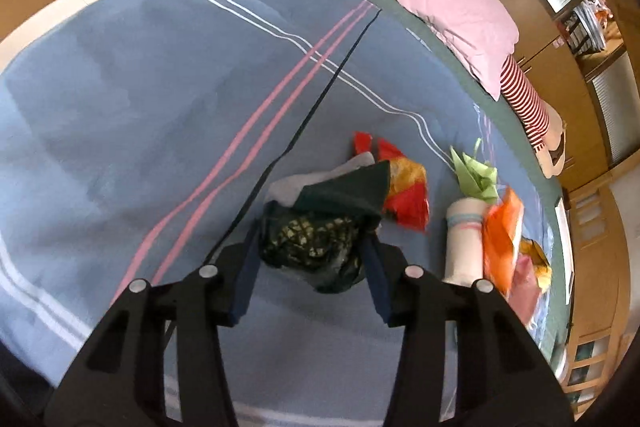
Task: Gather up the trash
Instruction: 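Grasp the clear plastic bag with the right gripper while the left grasps the dark green wrapper, then drop the plastic bag into the wastebasket with the right gripper while the left carries the dark wrapper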
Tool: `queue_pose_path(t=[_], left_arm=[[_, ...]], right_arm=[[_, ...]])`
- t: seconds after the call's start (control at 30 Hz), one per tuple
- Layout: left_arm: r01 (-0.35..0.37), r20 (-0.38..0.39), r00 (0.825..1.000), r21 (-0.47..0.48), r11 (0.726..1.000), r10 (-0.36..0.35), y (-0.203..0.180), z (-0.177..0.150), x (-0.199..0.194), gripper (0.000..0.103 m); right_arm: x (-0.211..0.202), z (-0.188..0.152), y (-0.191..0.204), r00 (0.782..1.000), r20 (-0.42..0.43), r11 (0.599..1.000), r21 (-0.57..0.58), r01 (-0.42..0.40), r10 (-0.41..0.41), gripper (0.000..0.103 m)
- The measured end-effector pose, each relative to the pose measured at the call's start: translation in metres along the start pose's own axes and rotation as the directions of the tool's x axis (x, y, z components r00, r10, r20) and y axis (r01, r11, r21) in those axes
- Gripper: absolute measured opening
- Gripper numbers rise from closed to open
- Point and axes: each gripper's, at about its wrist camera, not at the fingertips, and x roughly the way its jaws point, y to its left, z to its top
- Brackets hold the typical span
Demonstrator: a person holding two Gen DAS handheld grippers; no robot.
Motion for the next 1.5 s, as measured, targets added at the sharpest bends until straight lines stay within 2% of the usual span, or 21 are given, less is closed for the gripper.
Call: queue_pose_path(t=[0.17, 0.43, 0.63, 0.73, 0.87, 1.03, 1.13, 1.23, 1.4, 1.43, 1.5], left_arm=[[-0.018, 0.091, 0.996, 0.174, 0.985, 0.002, -0.018, -0.031, -0.047, 0.048], [-0.026, 0.105, 0.994, 0.263, 0.964, -0.002, -0.016, -0.067, -0.074, 0.048], [-0.039, 0.117, 0.993, 0.329, 0.944, 0.000, -0.021, -0.089, -0.082, 0.048], [-0.015, 0.109, 0.994, 0.347, 0.938, -0.025, -0.022, -0.095, -0.087, 0.048], [0.037, 0.075, 0.995, 0.363, 0.931, -0.068, -0.022, -0.105, -0.092, 0.048], [0.131, 0.020, 0.989, 0.381, 0.915, -0.149, -0.021, -0.118, -0.100, 0.048], [0.161, -0.001, 0.985, 0.399, 0.903, -0.175, -0.025, -0.128, -0.105, 0.048], [0.167, -0.008, 0.983, 0.429, 0.888, -0.181, -0.030, -0.139, -0.109, 0.048], [0.152, -0.015, 0.986, 0.467, 0.871, -0.164, -0.035, -0.149, -0.110, 0.048], [0.150, -0.014, 0.987, 0.469, 0.870, -0.162, -0.035, -0.150, -0.110, 0.048], [0.150, -0.014, 0.987, 0.464, 0.873, -0.163, -0.032, -0.150, -0.112, 0.048]], right_arm=[[-0.008, -0.007, 0.001, 1.000, 0.008, 0.999, 0.028, -0.020, 0.019, 0.042], [-0.042, -0.022, 0.000, 0.993, 0.116, 0.999, 0.044, 0.008, -0.014, 0.042], [-0.083, -0.037, -0.016, 0.969, 0.244, 0.995, 0.096, 0.006, -0.029, 0.042], [-0.112, -0.047, -0.030, 0.948, 0.320, 0.990, 0.128, -0.051, 0.007, 0.042], [-0.146, -0.064, -0.042, 0.921, 0.390, 0.993, 0.098, -0.065, 0.022, 0.042], [-0.185, -0.098, -0.062, 0.904, 0.426, 0.999, 0.022, -0.032, 0.019, 0.042], [-0.198, -0.122, -0.075, 0.914, 0.406, 1.000, -0.001, -0.005, 0.005, 0.042], [-0.196, -0.143, -0.085, 0.935, 0.354, 1.000, 0.003, 0.029, -0.028, 0.042], [-0.177, -0.176, -0.094, 0.970, 0.228, 0.996, -0.017, 0.088, -0.082, 0.042], [-0.169, -0.181, -0.094, 0.980, 0.177, 0.995, -0.034, 0.097, -0.090, 0.044], [-0.156, -0.190, -0.094, 0.989, 0.093, 0.990, -0.063, 0.123, -0.117, 0.062]])
